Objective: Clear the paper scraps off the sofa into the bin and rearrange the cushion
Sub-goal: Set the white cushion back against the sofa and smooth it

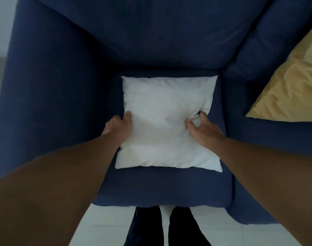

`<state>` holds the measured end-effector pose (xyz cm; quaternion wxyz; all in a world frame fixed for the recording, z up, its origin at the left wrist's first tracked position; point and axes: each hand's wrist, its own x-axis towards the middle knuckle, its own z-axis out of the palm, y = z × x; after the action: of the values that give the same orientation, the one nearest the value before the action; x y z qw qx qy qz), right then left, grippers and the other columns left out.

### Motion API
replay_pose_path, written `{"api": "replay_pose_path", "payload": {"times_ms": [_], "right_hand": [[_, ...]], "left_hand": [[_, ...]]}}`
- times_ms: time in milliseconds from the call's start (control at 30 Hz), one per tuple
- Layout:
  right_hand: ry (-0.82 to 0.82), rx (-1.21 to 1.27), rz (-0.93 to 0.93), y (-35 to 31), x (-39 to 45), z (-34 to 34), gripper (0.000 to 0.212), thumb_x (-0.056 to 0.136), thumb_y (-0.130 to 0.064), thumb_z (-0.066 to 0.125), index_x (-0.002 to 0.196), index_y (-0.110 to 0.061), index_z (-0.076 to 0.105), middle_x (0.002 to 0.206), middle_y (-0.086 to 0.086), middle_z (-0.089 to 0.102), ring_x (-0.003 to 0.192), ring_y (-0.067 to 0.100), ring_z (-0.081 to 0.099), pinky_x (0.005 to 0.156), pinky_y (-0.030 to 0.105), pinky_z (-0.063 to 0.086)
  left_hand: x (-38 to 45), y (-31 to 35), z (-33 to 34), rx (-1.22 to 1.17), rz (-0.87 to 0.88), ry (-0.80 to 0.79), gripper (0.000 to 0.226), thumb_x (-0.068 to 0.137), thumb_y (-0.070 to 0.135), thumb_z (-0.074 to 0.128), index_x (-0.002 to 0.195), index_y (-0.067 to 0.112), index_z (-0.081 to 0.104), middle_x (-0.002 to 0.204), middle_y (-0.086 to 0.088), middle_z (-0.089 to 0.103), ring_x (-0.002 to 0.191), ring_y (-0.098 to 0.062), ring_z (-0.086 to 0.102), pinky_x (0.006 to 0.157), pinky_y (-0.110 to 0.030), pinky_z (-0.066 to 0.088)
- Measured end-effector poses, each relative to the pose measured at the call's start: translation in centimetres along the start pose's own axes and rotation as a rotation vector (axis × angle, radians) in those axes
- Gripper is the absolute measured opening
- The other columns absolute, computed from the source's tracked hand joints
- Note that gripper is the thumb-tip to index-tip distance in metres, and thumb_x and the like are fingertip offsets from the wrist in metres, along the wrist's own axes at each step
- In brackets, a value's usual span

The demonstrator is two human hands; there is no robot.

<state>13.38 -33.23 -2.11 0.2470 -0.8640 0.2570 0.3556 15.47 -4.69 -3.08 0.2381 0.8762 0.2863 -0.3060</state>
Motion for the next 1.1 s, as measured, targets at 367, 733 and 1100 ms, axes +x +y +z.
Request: {"api": "replay_pose_path", "payload": {"times_ms": [367,733,1100], "right_hand": [[0.216,0.135,-0.072,-3.2,-0.6,-6.4,0.051,0.083,-0.070,0.045,0.118,-0.035,0.058,0.111,0.002,0.062,0.097,0.027,0.059,0.072,0.039,0.049],[0.011,0.466,0.133,-8.6,-1.5,-17.2,0.070,0.087,-0.061,0.056,0.143,-0.018,0.051,0.130,0.009,0.061,0.108,0.034,0.062,0.095,0.048,0.052],[-0.006,1.013,0.006,-9.4,-2.4,-22.9,0.027,0.098,-0.037,0.054,0.082,-0.015,0.058,0.092,0.008,0.067,0.078,0.026,0.068,0.068,0.037,0.059]], "left_hand": [[-0.5,4.3,-7.1,-0.147,0.083,0.092,0.055,0.096,0.061,0.049,0.084,0.010,0.068,0.086,-0.007,0.066,0.072,-0.024,0.060,0.065,-0.035,0.049],[-1.2,11.0,-17.2,-0.355,-0.107,-0.238,0.063,0.084,0.067,0.060,0.118,0.015,0.068,0.111,-0.008,0.071,0.098,-0.029,0.069,0.090,-0.043,0.056],[-1.8,14.1,-23.0,-0.392,-0.208,-0.411,0.056,0.084,0.066,0.064,0.101,0.013,0.072,0.079,-0.005,0.072,0.059,-0.020,0.067,0.045,-0.024,0.047]]}}
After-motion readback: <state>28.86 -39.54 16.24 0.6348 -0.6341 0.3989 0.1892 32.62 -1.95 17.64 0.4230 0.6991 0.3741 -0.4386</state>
